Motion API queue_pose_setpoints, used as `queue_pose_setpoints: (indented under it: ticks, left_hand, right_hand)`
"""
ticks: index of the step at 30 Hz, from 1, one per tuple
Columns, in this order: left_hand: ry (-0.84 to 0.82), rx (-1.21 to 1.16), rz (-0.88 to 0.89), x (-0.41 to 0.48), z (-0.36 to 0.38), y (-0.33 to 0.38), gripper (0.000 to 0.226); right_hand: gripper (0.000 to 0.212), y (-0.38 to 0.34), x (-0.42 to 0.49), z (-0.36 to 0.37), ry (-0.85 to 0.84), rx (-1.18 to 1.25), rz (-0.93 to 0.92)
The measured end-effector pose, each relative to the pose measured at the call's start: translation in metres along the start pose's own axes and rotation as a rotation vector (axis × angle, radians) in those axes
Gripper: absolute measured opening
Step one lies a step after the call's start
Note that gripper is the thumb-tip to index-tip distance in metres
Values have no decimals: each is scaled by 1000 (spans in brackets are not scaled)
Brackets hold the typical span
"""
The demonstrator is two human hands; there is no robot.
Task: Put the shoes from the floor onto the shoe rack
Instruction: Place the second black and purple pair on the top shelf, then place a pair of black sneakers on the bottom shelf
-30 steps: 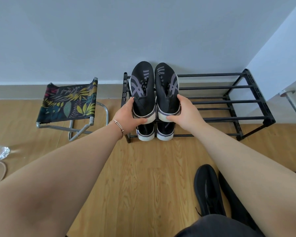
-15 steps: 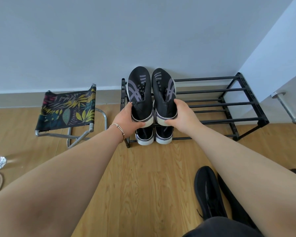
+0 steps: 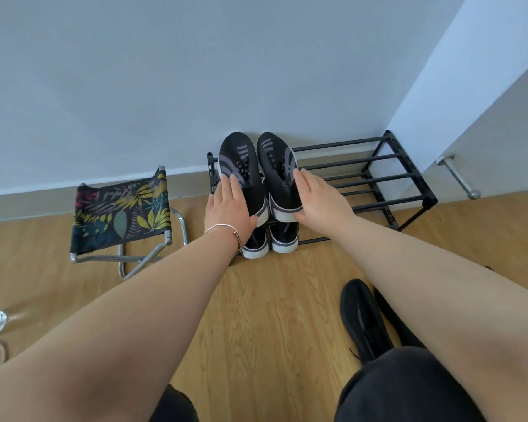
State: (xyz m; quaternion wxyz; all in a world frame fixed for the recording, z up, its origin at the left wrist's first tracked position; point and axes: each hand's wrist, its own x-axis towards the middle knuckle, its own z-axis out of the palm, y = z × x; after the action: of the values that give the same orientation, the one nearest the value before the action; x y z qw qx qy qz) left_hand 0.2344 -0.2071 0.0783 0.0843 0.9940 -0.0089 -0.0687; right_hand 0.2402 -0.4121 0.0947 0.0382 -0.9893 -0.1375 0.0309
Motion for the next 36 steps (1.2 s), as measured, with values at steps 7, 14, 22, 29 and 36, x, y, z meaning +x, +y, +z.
queue_pose_setpoints:
  ticks: [7,14,22,29,36]
  left_hand:
    - [21,69,240,-24,-23,36,85]
    - [69,81,209,-26,-8,86,78]
    - [64,175,199,-55,74,140,72]
    - [-199,112,101,-90,155,189,68]
    - [-513,7,-119,-116,228,231,65]
  right_hand:
    - [65,0,-38,-58,-1,-275,-79]
    - [70,34,-58,-39,6,-303,-98]
    - [68,133,-126,23,29,-134,-35]
    - [73,209,-195,94,-110,15,125]
    - [88,239,-248,165,-367,188,311]
